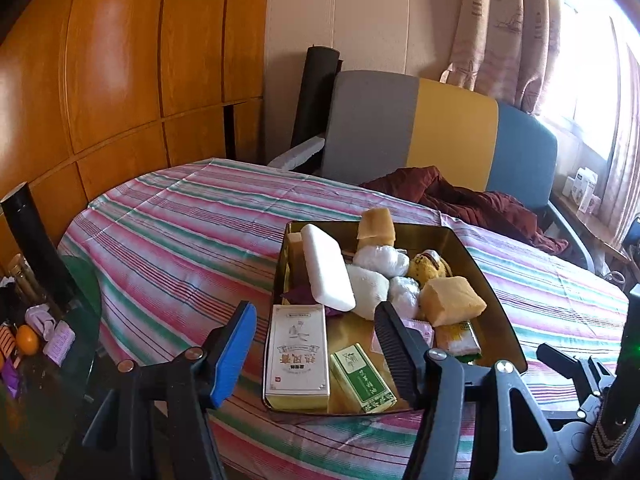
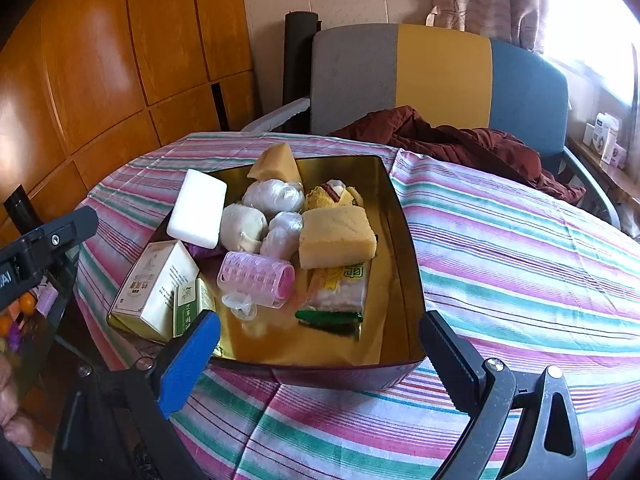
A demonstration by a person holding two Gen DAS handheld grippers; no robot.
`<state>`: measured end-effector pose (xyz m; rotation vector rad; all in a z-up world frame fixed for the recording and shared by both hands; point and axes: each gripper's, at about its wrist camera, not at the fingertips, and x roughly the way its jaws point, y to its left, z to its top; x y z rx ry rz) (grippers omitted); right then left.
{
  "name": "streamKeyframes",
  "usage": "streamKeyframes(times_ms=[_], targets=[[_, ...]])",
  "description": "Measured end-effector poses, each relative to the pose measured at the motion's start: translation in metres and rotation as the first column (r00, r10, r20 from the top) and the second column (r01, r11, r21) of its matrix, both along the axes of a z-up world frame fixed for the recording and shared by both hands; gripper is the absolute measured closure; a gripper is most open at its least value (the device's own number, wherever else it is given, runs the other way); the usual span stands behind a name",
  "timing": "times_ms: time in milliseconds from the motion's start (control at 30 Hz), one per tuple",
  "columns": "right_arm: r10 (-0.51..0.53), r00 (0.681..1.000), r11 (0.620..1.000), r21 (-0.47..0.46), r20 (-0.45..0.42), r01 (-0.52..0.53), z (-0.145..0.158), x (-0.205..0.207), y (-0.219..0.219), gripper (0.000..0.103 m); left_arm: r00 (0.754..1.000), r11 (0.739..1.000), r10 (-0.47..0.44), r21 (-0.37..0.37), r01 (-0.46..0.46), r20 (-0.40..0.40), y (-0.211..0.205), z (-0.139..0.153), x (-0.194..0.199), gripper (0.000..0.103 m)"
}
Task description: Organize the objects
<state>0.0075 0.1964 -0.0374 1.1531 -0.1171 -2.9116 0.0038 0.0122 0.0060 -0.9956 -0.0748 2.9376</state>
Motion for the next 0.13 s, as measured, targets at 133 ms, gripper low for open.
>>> streamKeyframes(times_ms=[133], targets=[[-0.018, 0.999, 1.0, 0.002, -0.031, 0.018, 0.009, 0.0021, 0.006, 0.003, 1.0, 1.0, -0.012, -0.008, 0.012, 0.022, 0.0012, -0.0018, -0.0026, 0.041]])
